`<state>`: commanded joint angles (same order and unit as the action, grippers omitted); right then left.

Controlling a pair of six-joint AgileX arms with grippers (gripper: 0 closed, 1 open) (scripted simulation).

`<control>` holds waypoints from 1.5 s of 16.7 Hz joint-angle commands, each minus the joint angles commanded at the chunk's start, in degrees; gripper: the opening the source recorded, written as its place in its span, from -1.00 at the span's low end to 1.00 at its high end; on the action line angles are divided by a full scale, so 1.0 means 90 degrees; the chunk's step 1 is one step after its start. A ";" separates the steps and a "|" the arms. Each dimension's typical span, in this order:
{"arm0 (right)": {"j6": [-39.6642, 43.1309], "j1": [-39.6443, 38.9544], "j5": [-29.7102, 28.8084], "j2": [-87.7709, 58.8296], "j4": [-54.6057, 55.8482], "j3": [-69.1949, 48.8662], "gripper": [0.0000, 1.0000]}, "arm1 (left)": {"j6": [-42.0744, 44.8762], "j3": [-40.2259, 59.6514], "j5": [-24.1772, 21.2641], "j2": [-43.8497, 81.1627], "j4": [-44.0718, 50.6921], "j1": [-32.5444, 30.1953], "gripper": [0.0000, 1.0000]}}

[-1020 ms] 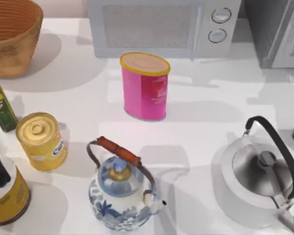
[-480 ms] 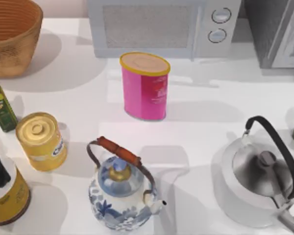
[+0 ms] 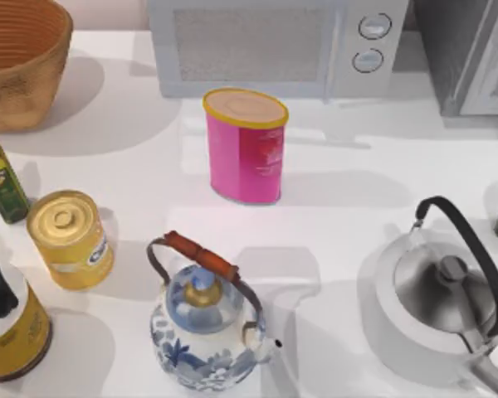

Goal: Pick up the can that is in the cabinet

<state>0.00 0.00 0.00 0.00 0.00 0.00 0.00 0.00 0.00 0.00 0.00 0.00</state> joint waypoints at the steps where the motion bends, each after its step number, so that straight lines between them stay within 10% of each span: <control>1: 0.0000 0.0000 0.0000 0.0000 0.0000 0.0000 -1.00 | 0.0000 0.0000 0.0000 0.0000 0.0000 0.0000 1.00; 11: 0.0029 0.0815 0.1283 -0.1426 0.1265 -0.0390 -1.00 | 0.0000 0.0000 0.0000 0.0000 0.0000 0.0000 1.00; 25: 0.0244 0.5031 0.8547 -1.0522 0.8162 -0.2219 -1.00 | 0.0000 0.0000 0.0000 0.0000 0.0000 0.0000 1.00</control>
<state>2.20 45.28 76.92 -94.70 73.46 -19.97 0.00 0.00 0.00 0.00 0.00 0.00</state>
